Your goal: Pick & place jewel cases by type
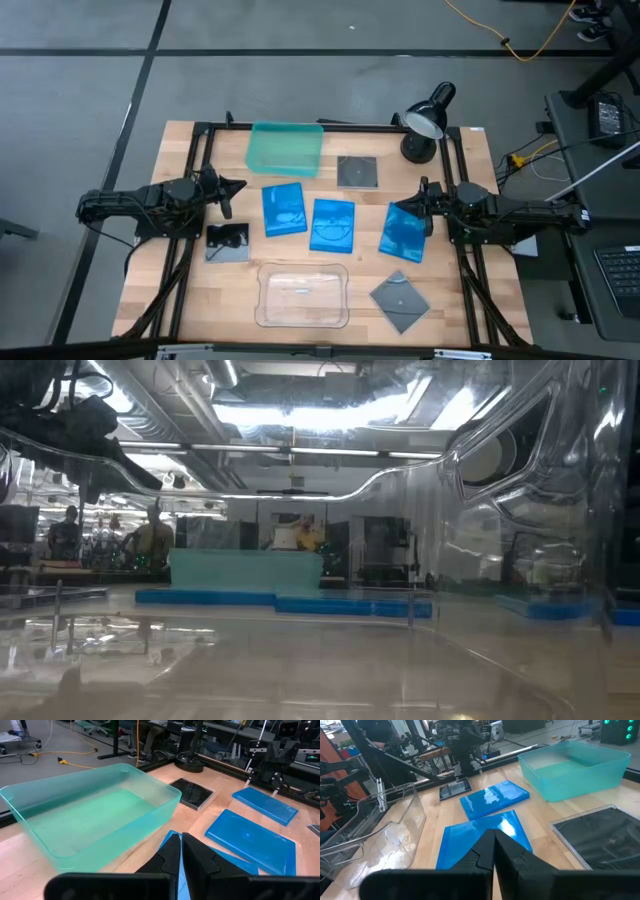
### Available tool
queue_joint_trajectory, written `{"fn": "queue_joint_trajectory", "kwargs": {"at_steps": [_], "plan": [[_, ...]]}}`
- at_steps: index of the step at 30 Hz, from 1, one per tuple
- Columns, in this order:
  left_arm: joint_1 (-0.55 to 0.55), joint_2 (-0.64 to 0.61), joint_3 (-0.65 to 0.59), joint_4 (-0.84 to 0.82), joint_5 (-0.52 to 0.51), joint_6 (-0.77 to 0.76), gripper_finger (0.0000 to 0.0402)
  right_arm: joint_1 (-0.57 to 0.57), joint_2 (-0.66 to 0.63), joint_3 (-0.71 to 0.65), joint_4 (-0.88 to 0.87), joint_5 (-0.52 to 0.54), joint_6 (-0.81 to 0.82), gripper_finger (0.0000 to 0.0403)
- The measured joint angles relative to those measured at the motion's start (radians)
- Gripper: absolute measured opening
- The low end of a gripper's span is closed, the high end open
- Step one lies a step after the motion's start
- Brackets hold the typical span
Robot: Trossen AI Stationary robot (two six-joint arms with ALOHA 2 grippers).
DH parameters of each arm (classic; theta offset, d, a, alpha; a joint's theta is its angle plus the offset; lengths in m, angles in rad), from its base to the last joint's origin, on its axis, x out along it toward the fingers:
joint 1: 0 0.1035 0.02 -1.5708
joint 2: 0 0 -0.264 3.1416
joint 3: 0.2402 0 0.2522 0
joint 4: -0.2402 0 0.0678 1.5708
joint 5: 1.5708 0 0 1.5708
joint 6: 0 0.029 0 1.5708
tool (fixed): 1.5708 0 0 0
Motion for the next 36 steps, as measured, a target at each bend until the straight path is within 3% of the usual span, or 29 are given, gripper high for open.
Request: {"fn": "queue_joint_trajectory", "kwargs": {"at_steps": [7, 15, 22, 27, 30, 33, 36], "plan": [[0.000, 0.000, 0.000, 0.000, 0.000, 0.000, 0.0011, 0.000, 0.000, 0.000, 0.000, 0.000, -0.006, 0.0012], [0.000, 0.000, 0.000, 0.000, 0.000, 0.000, 0.0012, 0.000, 0.000, 0.000, 0.000, 0.000, -0.207, 0.0012], [0.000, 0.000, 0.000, 0.000, -0.005, 0.018, 0.0011, 0.000, 0.000, 0.000, 0.000, 0.000, -0.213, 0.0012], [0.000, 0.000, -0.001, 0.005, -0.120, 0.278, 0.0012, -0.001, 0.000, 0.000, 0.000, 0.000, -0.414, 0.0012], [0.000, 0.000, -0.015, 0.084, -0.241, 0.438, 0.0010, -0.001, 0.000, 0.000, 0.000, 0.001, -0.514, 0.0012], [0.000, 0.000, -0.016, 0.086, -0.322, 0.586, 0.0012, -0.001, 0.000, 0.000, 0.000, 0.001, -0.553, 0.0012], [0.000, 0.000, -0.016, 0.086, -0.335, 0.626, 0.0012, -0.001, 0.000, 0.000, 0.001, 0.001, -0.553, 0.0012]]}}
